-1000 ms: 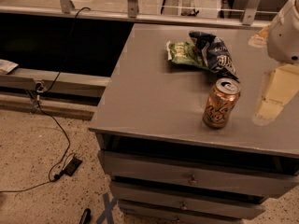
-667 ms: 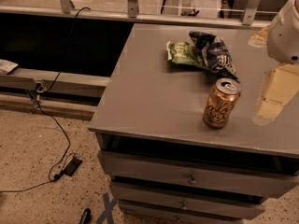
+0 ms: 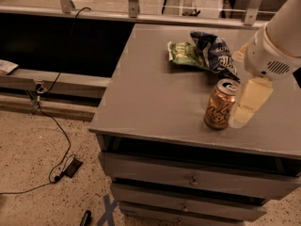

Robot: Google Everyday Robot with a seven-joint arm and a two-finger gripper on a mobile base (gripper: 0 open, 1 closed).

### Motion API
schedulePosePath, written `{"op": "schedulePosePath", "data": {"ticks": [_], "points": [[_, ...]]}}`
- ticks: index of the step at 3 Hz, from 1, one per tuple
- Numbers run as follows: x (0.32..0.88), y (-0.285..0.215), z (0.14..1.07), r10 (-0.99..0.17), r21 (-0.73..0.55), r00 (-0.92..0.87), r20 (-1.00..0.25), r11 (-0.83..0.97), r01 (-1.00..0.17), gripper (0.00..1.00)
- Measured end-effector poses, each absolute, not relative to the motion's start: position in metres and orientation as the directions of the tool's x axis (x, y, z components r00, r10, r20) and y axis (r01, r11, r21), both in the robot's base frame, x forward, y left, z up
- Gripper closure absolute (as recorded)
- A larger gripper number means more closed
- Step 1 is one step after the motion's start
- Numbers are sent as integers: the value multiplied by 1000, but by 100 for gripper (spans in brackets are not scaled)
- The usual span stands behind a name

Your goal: Pick orange can

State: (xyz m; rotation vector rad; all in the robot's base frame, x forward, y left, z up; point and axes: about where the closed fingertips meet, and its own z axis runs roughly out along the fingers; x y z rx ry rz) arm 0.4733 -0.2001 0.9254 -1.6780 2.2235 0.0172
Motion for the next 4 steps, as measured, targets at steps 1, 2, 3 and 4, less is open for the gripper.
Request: {"op": "schedulePosePath", "data": {"ticks": [1,2,3,4], "points": [[493,-189,901,-922,-178,-241,-302,303,-936,0],[493,-189,902,-923,-179,-239,-302,301,-937,19],[493,-188,902,-923,-179,-238,-301,300,-937,42],[491,-187,910,-924,-181,-216,-314,282,-942,73]]}}
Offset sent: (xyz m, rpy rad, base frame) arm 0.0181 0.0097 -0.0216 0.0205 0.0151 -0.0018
